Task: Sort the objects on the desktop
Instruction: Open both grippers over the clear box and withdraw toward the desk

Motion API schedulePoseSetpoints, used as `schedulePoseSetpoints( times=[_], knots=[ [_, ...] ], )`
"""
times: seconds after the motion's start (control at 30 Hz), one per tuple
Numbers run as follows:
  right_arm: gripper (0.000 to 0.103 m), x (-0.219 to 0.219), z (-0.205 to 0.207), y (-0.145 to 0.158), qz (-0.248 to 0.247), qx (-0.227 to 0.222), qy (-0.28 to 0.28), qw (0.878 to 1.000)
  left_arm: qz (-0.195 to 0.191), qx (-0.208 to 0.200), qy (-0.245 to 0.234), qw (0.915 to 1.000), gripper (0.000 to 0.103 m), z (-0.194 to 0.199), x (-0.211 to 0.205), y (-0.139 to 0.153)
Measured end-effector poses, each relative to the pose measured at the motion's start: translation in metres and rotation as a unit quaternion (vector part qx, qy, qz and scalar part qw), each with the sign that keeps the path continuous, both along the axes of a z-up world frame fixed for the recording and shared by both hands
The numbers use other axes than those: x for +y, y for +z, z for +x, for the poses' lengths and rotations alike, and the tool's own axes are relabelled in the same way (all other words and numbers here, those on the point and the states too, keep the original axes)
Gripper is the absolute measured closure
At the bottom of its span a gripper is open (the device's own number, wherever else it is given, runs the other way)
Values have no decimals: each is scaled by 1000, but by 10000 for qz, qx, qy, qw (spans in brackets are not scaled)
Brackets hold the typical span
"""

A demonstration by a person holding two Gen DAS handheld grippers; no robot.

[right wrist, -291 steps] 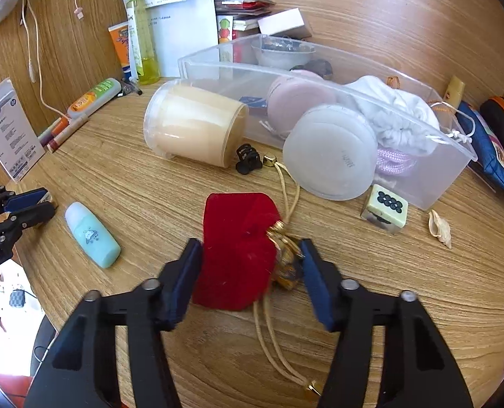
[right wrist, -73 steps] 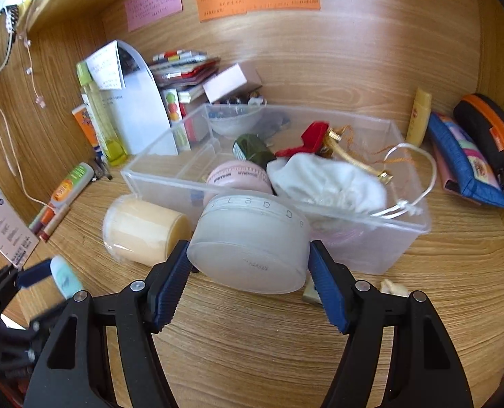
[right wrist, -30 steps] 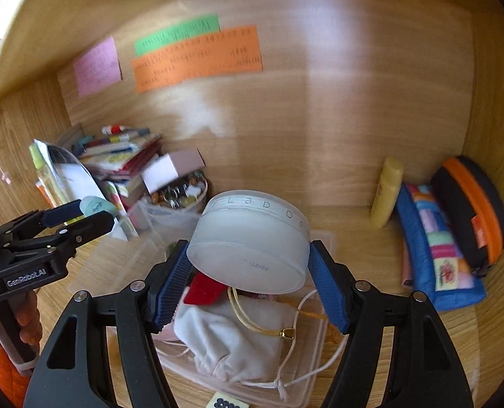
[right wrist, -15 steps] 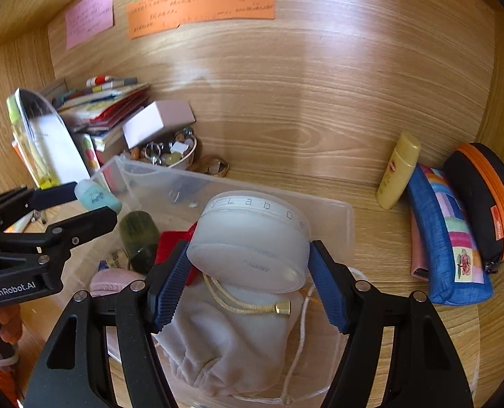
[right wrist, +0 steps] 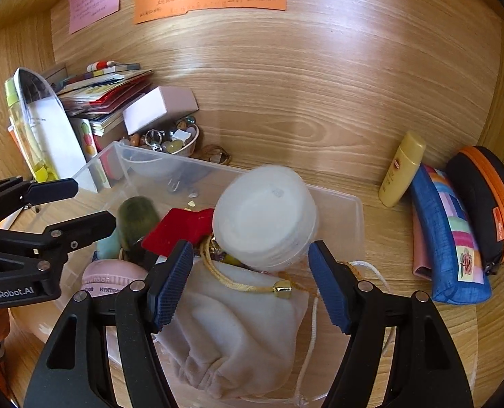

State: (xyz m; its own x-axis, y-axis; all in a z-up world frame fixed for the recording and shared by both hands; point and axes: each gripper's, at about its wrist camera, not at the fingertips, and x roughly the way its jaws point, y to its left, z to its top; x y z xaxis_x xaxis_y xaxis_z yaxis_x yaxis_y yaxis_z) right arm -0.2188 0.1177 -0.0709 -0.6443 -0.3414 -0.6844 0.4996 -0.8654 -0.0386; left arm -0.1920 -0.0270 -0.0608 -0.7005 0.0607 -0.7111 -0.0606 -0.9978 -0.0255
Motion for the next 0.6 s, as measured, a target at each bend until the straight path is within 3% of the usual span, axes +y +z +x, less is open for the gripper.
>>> schedulePoseSetpoints(
  times=[0.27, 0.5, 0.6],
  knots=[
    [35, 3, 3, 6, -103, 85, 36, 9999, 232, 55, -85, 9997, 31, 3, -3, 5],
    [30, 10, 9, 22, -215, 262, -24, 9994, 250, 311, -18, 9992, 18, 11, -5, 16],
    [27, 14, 14, 32, -273, 324, -13, 9991, 196, 356, 77, 9991, 18, 13, -7, 19]
  ],
)
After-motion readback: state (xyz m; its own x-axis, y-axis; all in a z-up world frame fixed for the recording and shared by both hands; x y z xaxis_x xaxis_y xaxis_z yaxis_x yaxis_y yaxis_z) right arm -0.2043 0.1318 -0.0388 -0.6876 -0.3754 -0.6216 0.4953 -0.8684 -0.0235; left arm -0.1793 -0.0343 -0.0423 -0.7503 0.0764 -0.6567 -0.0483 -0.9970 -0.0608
